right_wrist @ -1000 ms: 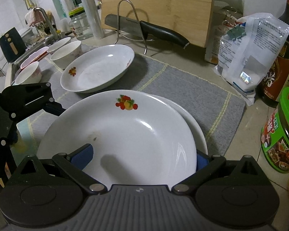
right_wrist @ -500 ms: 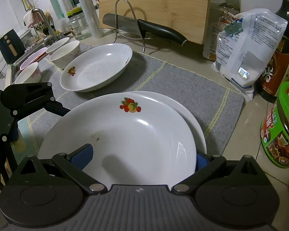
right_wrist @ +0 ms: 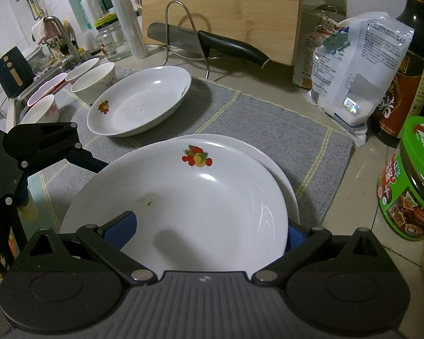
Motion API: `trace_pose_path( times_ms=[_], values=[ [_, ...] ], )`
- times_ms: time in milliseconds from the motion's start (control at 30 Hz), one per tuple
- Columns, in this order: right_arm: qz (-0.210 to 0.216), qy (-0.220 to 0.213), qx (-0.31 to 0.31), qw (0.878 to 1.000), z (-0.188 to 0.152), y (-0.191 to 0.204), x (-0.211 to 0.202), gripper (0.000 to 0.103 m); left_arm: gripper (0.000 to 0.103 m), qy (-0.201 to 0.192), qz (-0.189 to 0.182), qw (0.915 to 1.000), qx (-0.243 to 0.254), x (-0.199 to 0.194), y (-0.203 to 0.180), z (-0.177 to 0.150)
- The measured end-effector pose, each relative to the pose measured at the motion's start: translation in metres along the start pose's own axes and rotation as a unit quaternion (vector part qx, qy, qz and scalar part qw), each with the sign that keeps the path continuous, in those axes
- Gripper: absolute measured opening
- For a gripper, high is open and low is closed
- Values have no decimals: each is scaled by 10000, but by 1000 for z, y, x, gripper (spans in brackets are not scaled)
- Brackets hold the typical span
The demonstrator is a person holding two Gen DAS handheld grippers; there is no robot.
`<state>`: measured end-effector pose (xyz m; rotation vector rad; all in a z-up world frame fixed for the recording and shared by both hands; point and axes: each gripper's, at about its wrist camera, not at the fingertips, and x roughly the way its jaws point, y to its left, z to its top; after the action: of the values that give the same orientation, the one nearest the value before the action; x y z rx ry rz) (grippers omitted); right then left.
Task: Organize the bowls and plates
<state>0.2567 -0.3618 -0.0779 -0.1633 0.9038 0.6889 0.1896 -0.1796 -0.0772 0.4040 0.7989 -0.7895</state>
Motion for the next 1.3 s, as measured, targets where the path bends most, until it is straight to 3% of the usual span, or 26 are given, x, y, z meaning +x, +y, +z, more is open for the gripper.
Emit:
trace_pose_path(
  times_ms=[1033,1300],
  values=[
    [-237,-4,96,9997,3,1,-10,103,103,25,-128,9999,21,-1,4,-5],
    [-461,63,98,9989,5,4,-11,103,103,42,-113,9999,53,-1,5,-5]
  ],
)
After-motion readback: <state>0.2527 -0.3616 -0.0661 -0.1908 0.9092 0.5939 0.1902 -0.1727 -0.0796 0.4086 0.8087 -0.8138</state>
